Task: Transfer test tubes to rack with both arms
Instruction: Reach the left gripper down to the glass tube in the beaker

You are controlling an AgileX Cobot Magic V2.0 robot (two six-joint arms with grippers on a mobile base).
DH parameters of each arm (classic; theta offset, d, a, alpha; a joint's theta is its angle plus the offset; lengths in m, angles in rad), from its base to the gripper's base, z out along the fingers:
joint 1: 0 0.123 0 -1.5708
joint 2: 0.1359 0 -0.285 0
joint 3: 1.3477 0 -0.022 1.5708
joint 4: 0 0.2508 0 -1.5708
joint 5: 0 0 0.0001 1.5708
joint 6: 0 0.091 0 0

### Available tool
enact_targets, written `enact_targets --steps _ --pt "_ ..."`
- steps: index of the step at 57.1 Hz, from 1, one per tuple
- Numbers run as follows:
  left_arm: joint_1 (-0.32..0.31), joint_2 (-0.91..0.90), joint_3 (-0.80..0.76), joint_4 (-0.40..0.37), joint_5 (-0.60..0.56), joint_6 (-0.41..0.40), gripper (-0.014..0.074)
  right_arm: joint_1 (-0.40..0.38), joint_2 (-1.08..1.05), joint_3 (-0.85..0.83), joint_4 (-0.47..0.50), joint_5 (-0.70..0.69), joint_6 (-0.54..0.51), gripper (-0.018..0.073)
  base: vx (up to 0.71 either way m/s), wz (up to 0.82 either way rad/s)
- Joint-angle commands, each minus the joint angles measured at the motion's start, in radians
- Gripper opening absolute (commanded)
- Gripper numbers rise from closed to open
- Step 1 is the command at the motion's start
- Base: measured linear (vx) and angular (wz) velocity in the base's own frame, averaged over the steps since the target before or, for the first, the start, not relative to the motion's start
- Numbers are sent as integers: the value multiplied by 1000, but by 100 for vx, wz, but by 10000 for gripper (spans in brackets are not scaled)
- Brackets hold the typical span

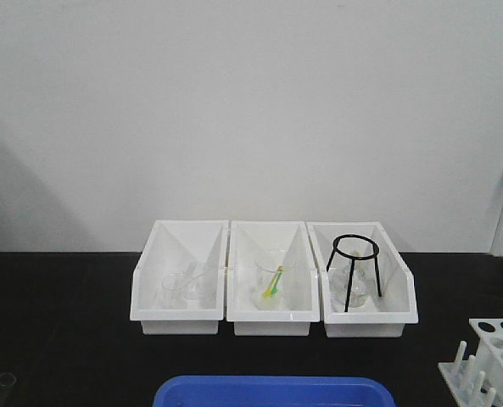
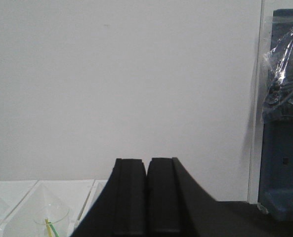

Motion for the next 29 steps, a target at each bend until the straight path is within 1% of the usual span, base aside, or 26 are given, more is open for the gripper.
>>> enact_targets --steps 1,2,3,7,13,17,20,24,29 --pt "2 2 -37 -1 -57 1 155 -4 0 -37 0 -61 -7 111 0 0" --pt "2 2 -37 0 -56 2 171 -4 0 -37 0 -56 -7 132 0 0" --pt "2 2 -37 44 -55 51 374 -4 0 -37 0 -35 -7 307 0 0" --pt "2 2 -37 52 -55 79 473 -4 0 -37 0 -37 -7 416 0 0" --pt "2 2 -37 52 -60 116 593 -4 0 -37 0 -53 -7 576 0 0" --pt "2 2 -37 52 -74 130 638 -4 0 -37 0 -68 -7 644 0 0" --pt "2 2 -37 39 -86 117 653 -4 0 -37 0 -92 -7 679 0 0" --pt "2 2 -37 25 -103 87 652 -4 0 -37 3 -111 -6 699 0 0" --pt "2 2 -37 14 -108 49 639 -4 0 -37 4 -119 -4 696 0 0"
